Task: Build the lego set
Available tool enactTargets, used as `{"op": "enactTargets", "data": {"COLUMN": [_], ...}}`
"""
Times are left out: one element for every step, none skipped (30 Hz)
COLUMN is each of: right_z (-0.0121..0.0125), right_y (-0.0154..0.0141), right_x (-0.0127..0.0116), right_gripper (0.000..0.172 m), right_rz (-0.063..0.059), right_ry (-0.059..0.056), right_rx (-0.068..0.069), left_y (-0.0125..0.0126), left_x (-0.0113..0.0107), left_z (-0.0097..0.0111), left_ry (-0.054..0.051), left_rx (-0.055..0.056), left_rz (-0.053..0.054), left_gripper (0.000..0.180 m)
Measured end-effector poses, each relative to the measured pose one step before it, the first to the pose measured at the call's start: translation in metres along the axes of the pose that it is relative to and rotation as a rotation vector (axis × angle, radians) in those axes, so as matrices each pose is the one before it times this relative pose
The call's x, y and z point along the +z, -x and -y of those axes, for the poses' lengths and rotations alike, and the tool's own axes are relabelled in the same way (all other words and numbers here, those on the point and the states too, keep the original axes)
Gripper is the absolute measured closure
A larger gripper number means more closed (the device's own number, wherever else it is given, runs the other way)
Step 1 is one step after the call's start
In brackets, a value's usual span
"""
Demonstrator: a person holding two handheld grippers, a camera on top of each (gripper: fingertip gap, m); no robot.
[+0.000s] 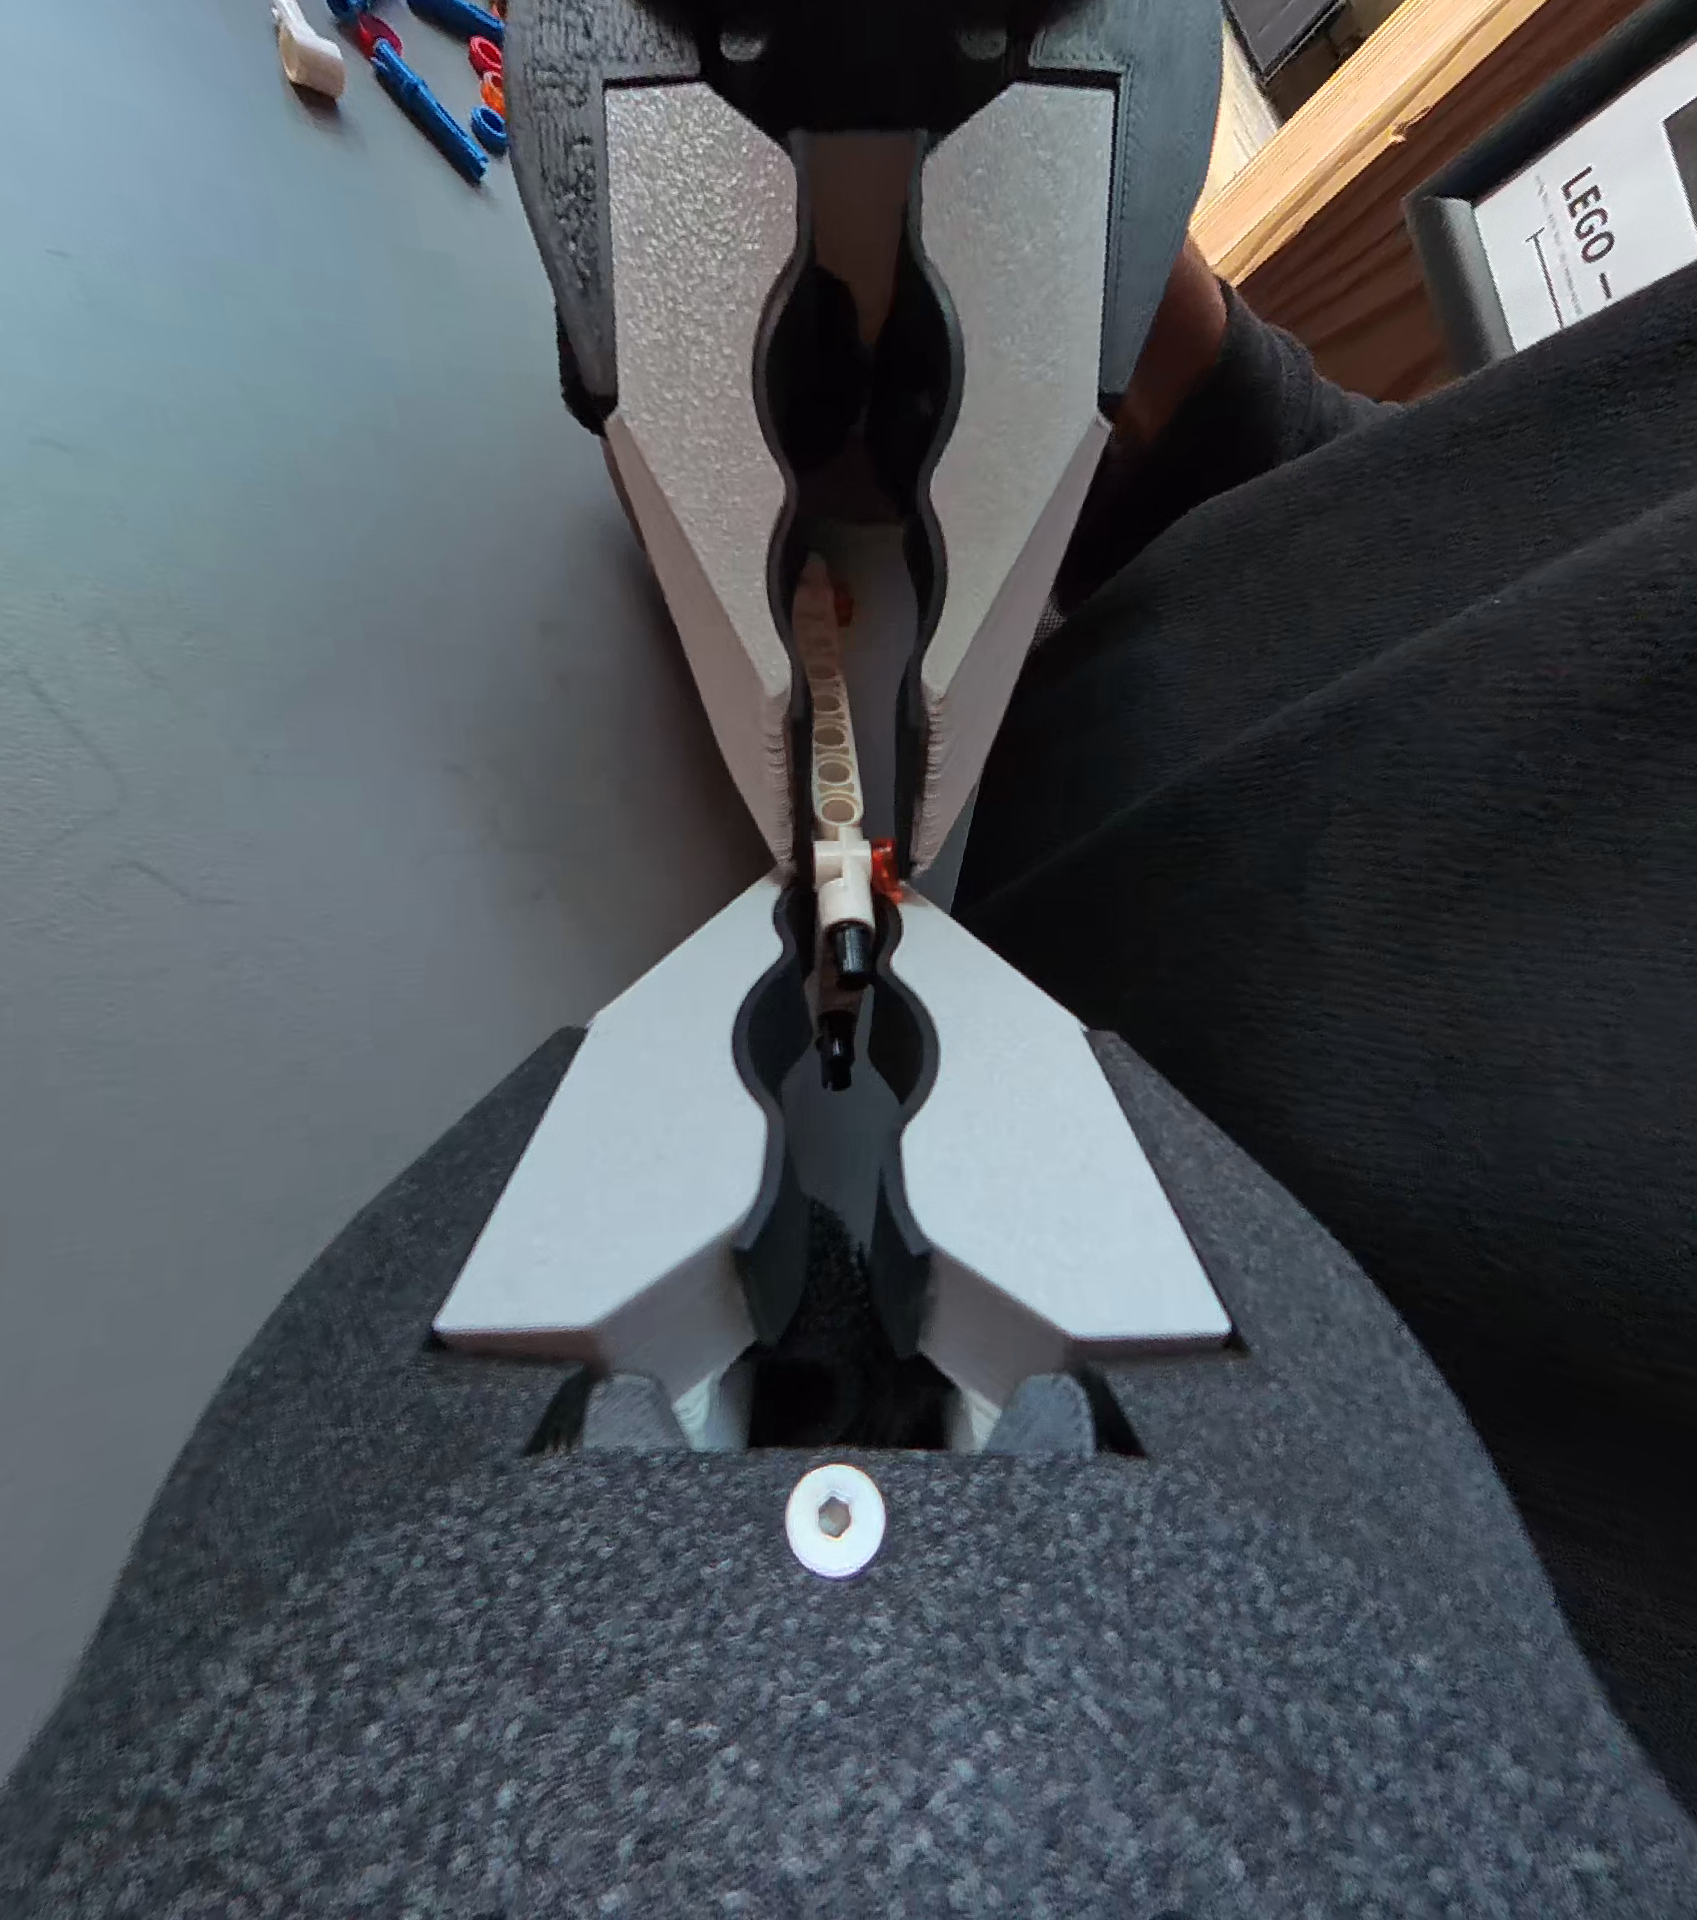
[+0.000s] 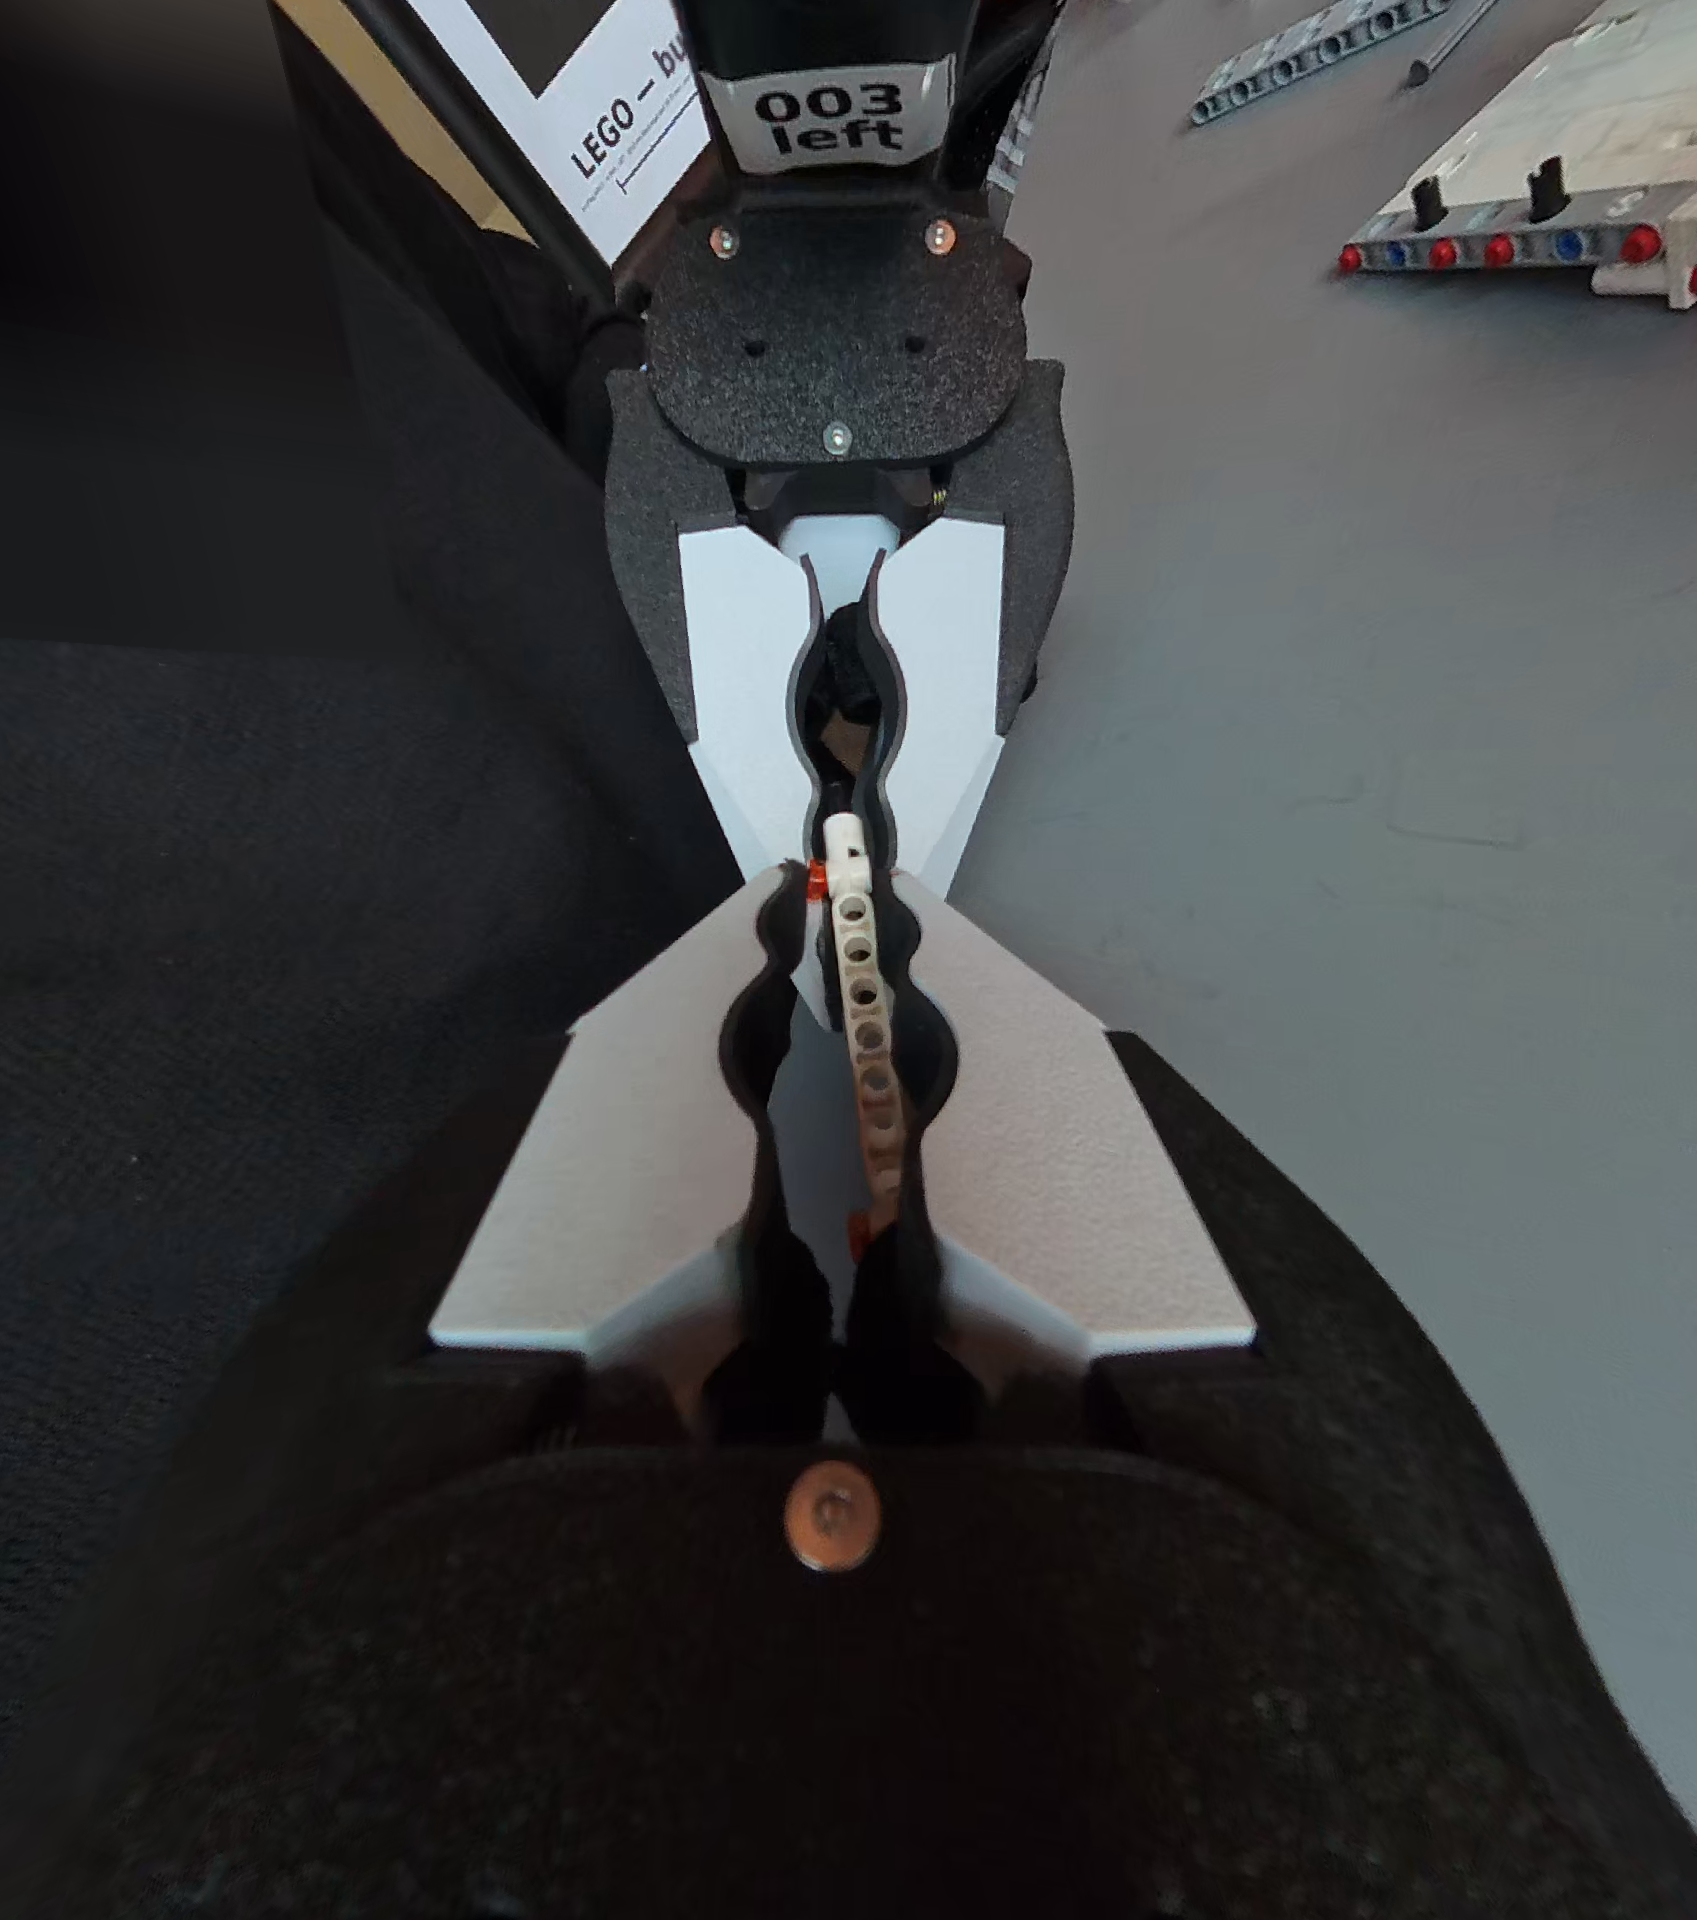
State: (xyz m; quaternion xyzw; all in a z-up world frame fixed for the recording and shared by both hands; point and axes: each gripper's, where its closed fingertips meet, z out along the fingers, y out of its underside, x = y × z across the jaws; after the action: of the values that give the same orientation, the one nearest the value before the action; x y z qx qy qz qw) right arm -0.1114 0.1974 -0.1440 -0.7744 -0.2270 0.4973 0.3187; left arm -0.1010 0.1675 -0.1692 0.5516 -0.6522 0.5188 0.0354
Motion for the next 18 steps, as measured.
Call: {"op": "enactTargets", "data": {"right_z": [-0.00025,-0.00079,-0.00178,-0.00204,-0.00075,-0.00027,-0.00022,-0.00061,-0.00007,0.00033,0.0008,0.00153,0.00084,0.00033,0.00015,0.00104,0.00055,0.00058], "right_y": [0.00023,-0.00008,-0.00001,-0.00086,-0.00039,-0.00019,-0.00053,-0.00032,0.00061,0.00054,-0.00083,-0.00104,-0.00013,0.00129,-0.0003,-0.0026,-0.00238,-0.00164], "right_x": [0.00015,0.00012,0.0005,0.00058,0.00051,0.00012,0.00044,0.00079,0.00003,-0.00031,-0.00017,-0.00022,-0.00032,-0.00135,-0.00408,-0.00717,-0.00897,-0.00906], "right_gripper": [0.161,0.161,0.161,0.162,0.162,0.162,0.162,0.162,0.162,0.162,0.162,0.162,0.161,0.161,0.159,0.151,0.145,0.141], "right_rz": [0.0017,-0.0082,-0.0132,-0.0223,-0.0192,-0.0102,-0.0159,-0.0211,0.0,0.0089,-0.0071,-0.0125,0.0017,0.0108,-0.0104,-0.0347,-0.0423,-0.0557], "right_ry": [0.0014,0.0055,0.0125,0.0149,0.0059,0.0012,0.0017,0.0041,-0.0026,-0.006,-0.0077,-0.0115,-0.0088,-0.0057,-0.0035,-0.0103,-0.0096,-0.0078], "right_rx": [-0.0027,-0.0209,-0.0302,-0.0312,-0.0306,-0.0116,-0.0159,-0.0239,0.003,0.0196,0.0042,0.0019,0.0196,0.0188,-0.0004,-0.0069,-0.001,-0.0128], "left_y": [0.00017,0.00036,0.0,0.00018,0.00027,0.00018,0.00051,0.0002,-0.00021,0.00022,0.00061,0.00032,-0.00078,-0.00107,0.00023,0.00098,0.00151,0.00207], "left_x": [0.00011,0.00054,0.00074,0.00065,0.00033,0.00007,0.00018,0.00015,0.0001,-0.00003,-0.00049,-0.00064,-0.0002,0.00009,-0.00038,-0.00133,-0.00214,-0.0024], "left_z": [-0.0002,-0.0007,-0.00124,-0.00103,-0.0005,-0.00014,-0.00051,-0.00039,-0.00013,0.00033,0.00079,0.00098,0.00063,0.00032,0.00062,0.00162,0.00241,0.00223], "left_ry": [0.0004,0.0046,0.0077,0.0069,0.0035,0.0006,0.0017,0.0016,-0.0004,-0.0025,-0.006,-0.0072,-0.0045,-0.0021,-0.0047,-0.0114,-0.0148,-0.0144], "left_rx": [0.0017,0.0029,0.0037,0.0005,-0.0004,0.0018,0.002,0.0031,0.0042,0.0005,-0.0038,-0.004,0.0007,0.0041,-0.0007,-0.0119,-0.0238,-0.0313], "left_rz": [0.0033,0.005,0.0029,0.0019,0.002,0.0026,0.0052,0.0038,0.0018,0.0027,0.0025,0.0002,-0.0054,-0.0042,0.0019,-0.0005,-0.0055,-0.0059], "left_gripper": [0.177,0.177,0.177,0.177,0.177,0.176,0.176,0.176,0.176,0.176,0.176,0.176,0.176,0.176,0.176,0.177,0.177,0.177]}}
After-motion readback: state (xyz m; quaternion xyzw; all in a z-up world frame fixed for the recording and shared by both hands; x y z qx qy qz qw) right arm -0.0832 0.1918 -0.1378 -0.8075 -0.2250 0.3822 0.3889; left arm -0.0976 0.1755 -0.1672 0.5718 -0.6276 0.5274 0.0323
